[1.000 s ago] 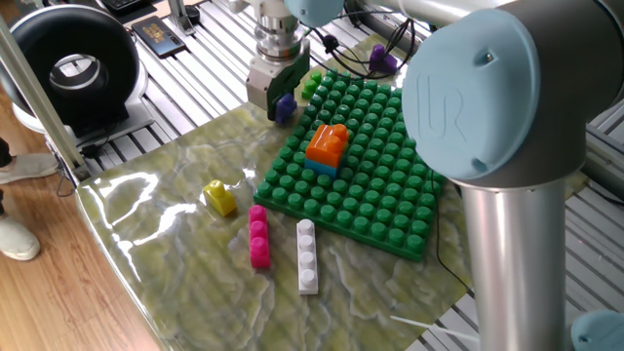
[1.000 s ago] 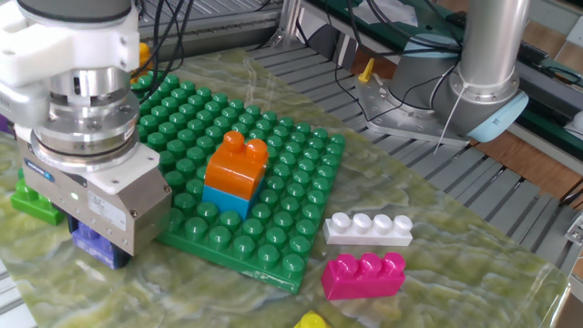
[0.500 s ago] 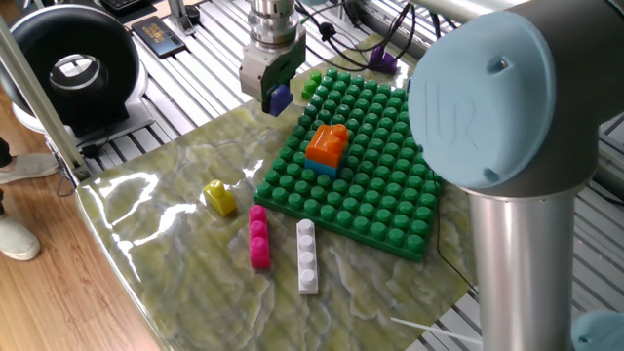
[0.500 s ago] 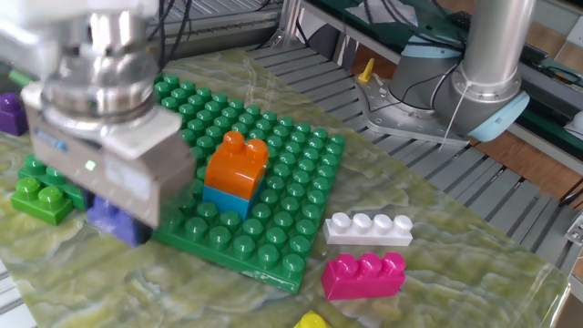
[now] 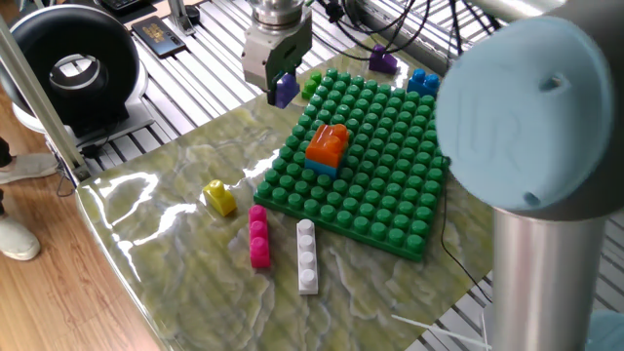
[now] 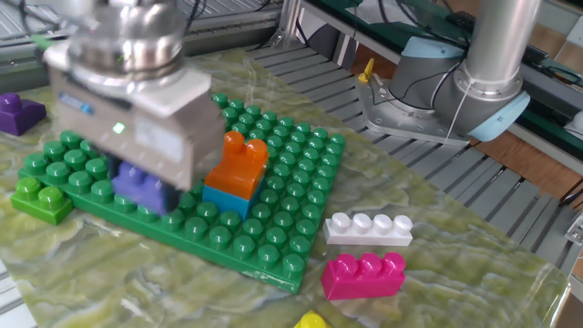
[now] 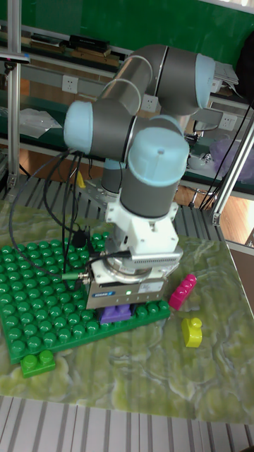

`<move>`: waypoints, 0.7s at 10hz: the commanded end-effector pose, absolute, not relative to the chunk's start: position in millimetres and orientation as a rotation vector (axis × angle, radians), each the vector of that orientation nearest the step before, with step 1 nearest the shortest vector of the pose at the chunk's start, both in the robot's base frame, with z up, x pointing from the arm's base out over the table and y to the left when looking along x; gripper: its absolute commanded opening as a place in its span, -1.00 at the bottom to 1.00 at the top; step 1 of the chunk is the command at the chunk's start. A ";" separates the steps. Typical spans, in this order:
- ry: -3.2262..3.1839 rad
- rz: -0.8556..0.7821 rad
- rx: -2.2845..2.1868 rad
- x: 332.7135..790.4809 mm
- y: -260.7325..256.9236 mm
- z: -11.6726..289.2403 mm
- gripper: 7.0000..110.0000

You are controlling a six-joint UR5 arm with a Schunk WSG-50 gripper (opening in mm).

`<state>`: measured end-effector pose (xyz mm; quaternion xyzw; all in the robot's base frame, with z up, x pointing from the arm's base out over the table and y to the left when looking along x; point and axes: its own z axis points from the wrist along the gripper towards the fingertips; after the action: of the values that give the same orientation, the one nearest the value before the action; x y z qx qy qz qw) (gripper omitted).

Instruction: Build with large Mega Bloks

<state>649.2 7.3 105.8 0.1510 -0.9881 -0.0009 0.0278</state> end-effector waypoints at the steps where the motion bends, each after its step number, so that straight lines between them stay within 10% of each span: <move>1: -3.030 -0.004 0.499 615.8 8.5 128.2 -1.00; 7: -2.991 -0.059 0.580 571.8 2.9 131.2 -1.00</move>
<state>588.8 3.0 130.3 0.1853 -0.9817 -0.0044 0.0430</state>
